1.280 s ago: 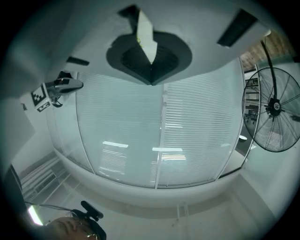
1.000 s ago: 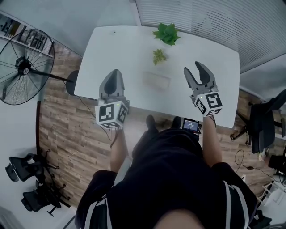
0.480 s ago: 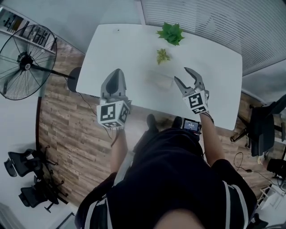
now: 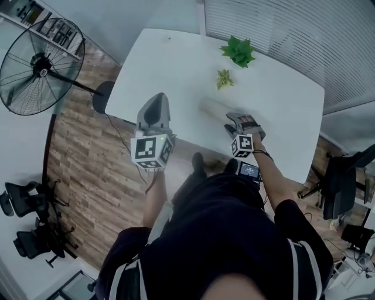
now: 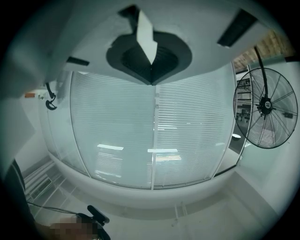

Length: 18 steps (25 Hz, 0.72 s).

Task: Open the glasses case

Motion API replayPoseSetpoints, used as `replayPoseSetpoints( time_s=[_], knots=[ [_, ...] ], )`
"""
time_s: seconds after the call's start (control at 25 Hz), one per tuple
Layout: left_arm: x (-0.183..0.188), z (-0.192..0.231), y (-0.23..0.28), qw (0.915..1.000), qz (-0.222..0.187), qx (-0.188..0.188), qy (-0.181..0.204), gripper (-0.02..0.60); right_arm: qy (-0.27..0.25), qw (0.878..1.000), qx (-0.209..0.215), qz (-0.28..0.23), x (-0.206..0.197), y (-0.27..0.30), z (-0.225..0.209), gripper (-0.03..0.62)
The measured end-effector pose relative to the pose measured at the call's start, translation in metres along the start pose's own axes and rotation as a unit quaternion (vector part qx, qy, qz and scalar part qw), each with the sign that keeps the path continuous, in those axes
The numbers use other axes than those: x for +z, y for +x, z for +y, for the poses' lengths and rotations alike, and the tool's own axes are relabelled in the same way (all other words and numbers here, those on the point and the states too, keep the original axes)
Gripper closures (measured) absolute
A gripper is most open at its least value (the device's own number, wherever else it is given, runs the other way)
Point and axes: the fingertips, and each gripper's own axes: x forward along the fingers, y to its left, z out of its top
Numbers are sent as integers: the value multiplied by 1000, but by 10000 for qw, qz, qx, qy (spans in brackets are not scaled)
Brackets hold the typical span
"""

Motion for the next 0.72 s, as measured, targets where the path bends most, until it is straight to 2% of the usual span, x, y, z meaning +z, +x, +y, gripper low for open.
replayPoseSetpoints(
  time_s=[0.12, 0.24, 0.28, 0.32, 0.48, 0.6, 0.72],
  knots=[
    [-1, 1, -2, 9999, 30, 8, 157, 581, 69, 9998, -154, 103, -8, 3, 4, 409],
    [-2, 4, -4, 9997, 112, 61, 215, 581, 109, 9997, -207, 66, -6, 1, 2, 428],
    [-1, 5, -4, 9997, 100, 72, 219, 581, 129, 9996, -243, 38, -4, 0, 0, 490],
    [0, 6, -3, 9997, 74, 73, 239, 581, 161, 9995, -288, 13, -4, -2, -4, 507],
    [1, 5, -3, 9995, -13, 46, 305, 581, 379, 9981, -486, -49, -3, -9, -21, 543],
    [-1, 3, -2, 9996, 7, 12, 296, 581, 769, 9951, -620, -56, -7, -13, -39, 561],
    [1, 3, -1, 9996, 25, 6, 265, 581, 1549, 9862, -591, -19, -20, -6, -62, 565]
  ],
)
